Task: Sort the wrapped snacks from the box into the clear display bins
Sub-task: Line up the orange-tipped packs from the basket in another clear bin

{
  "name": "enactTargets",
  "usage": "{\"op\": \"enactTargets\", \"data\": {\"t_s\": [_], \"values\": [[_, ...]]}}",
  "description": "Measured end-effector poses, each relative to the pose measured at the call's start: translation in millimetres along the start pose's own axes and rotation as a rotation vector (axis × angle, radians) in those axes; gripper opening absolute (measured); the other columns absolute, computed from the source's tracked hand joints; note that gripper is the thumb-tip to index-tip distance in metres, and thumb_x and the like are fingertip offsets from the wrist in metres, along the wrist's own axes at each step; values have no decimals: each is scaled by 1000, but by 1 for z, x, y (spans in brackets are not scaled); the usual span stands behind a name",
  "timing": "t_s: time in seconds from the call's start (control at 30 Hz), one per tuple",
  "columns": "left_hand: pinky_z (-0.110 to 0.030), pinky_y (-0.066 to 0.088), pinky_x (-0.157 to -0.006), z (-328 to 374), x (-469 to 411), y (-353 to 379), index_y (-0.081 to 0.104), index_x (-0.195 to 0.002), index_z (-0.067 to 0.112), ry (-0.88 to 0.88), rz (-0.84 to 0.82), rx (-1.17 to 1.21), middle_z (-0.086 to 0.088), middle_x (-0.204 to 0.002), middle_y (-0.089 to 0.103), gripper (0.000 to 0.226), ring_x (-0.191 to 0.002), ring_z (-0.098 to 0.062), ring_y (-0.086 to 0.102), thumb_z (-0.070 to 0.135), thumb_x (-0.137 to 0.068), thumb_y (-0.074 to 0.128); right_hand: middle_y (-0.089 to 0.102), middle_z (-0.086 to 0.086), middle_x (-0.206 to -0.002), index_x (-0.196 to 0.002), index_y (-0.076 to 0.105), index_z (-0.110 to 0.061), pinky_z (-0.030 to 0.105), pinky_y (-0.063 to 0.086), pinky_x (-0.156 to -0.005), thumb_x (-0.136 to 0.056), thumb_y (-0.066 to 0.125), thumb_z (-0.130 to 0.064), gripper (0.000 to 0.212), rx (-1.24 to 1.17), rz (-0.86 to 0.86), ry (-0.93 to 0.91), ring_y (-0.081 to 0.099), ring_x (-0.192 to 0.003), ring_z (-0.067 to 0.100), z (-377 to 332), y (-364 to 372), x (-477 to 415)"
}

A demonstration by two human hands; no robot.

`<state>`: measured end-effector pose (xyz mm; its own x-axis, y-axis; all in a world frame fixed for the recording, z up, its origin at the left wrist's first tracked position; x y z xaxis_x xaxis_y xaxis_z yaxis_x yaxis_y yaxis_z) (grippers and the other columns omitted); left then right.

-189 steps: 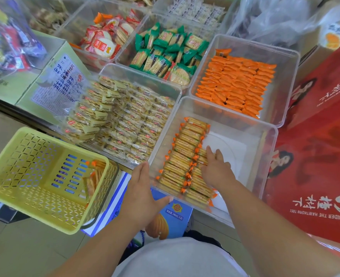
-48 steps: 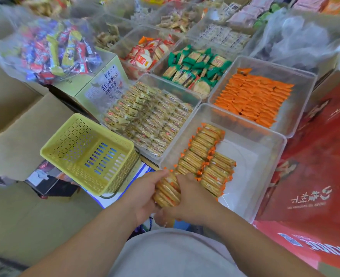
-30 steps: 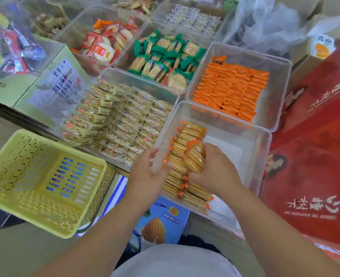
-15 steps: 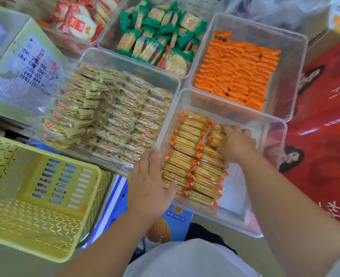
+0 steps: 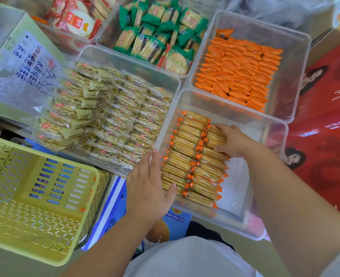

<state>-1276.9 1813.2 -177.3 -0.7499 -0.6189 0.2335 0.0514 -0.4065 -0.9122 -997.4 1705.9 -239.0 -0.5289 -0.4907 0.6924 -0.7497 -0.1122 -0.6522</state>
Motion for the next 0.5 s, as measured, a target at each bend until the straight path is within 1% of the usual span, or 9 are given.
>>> {"op": "enactTargets", "data": {"t_s": [0.07, 0.13, 0.17, 0.23, 0.27, 0.33, 0.4, 0.43, 0.5], "values": [[-51, 35, -115, 0, 0, 0, 11, -160, 12, -5, -1, -4, -10, -163, 29, 103, -147, -31, 33, 57, -85, 63, 33, 9, -146, -157, 28, -28, 48, 61, -79, -84, 81, -28, 90, -129, 27, 1, 56, -115, 35, 5, -2, -1], [-51, 36, -114, 0, 0, 0, 12, -160, 12, -6, 2, -10, -10, -162, 30, 101, -145, -31, 34, 59, -84, 59, 41, 5, -144, -156, 33, -25, 46, 62, -75, -84, 81, -25, 86, -317, 50, 14, 59, -113, 32, 10, -3, -1], [-51, 36, -114, 0, 0, 0, 12, -160, 11, -6, 3, -12, -10, -161, 30, 100, -145, -31, 34, 59, -84, 57, 45, 4, -143, -155, 35, -24, 45, 62, -77, -84, 81, -22, 85, -360, 67, 13, 61, -112, 31, 11, -3, -1], [-50, 37, -114, 0, 0, 0, 13, -160, 11, -11, 5, -13, -10, -161, 31, 100, -144, -31, 35, 60, -84, 54, 47, 7, -145, -155, 36, -22, 45, 58, -89, -82, 82, -22, 86, -285, 121, 1, 59, -117, 31, 11, -2, -3], [-50, 37, -114, -1, -1, 0, 13, -160, 11, -12, 7, -13, -10, -161, 31, 100, -144, -31, 35, 60, -84, 55, 44, 9, -147, -155, 36, -23, 44, 53, -97, -80, 84, -26, 89, -208, 145, 7, 56, -122, 32, 10, 0, -3], [-51, 36, -114, -1, -1, 0, 13, -160, 12, -12, 7, -12, -11, -161, 31, 100, -144, -31, 35, 59, -84, 57, 38, 8, -151, -156, 32, -31, 46, 47, -103, -79, 83, -39, 92, -66, 178, 58, 46, -130, 35, 10, 3, -2], [-51, 36, -114, 0, -1, 0, 12, -160, 12, -10, 3, -11, -11, -161, 32, 100, -144, -31, 35, 59, -83, 56, 39, 2, -151, -154, 29, -40, 51, 41, -103, -79, 78, -53, 91, 78, 215, 103, 37, -133, 37, 9, 3, 2], [-51, 36, -114, 0, -1, 0, 12, -160, 13, -10, 2, -10, -11, -161, 32, 100, -145, -31, 35, 59, -83, 55, 43, 1, -148, -152, 30, -41, 51, 39, -101, -77, 77, -57, 90, 127, 228, 104, 37, -132, 36, 7, 1, 3], [-51, 35, -115, -1, 0, 0, 11, -160, 13, -11, -3, -12, -11, -162, 31, 100, -146, -31, 34, 59, -84, 56, 51, 1, -141, -149, 33, -41, 49, 37, -98, -75, 76, -58, 87, 141, 217, 81, 38, -129, 35, 5, -1, 3]]}}
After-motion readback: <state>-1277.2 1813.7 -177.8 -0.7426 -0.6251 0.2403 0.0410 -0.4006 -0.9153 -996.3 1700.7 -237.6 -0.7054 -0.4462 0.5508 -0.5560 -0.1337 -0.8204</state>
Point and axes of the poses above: each hand's wrist, its own x-axis away from the middle knuckle, its own y-axis out of the palm, z = x × y, the point moved 8 cm from there along -x, towards the middle knuckle
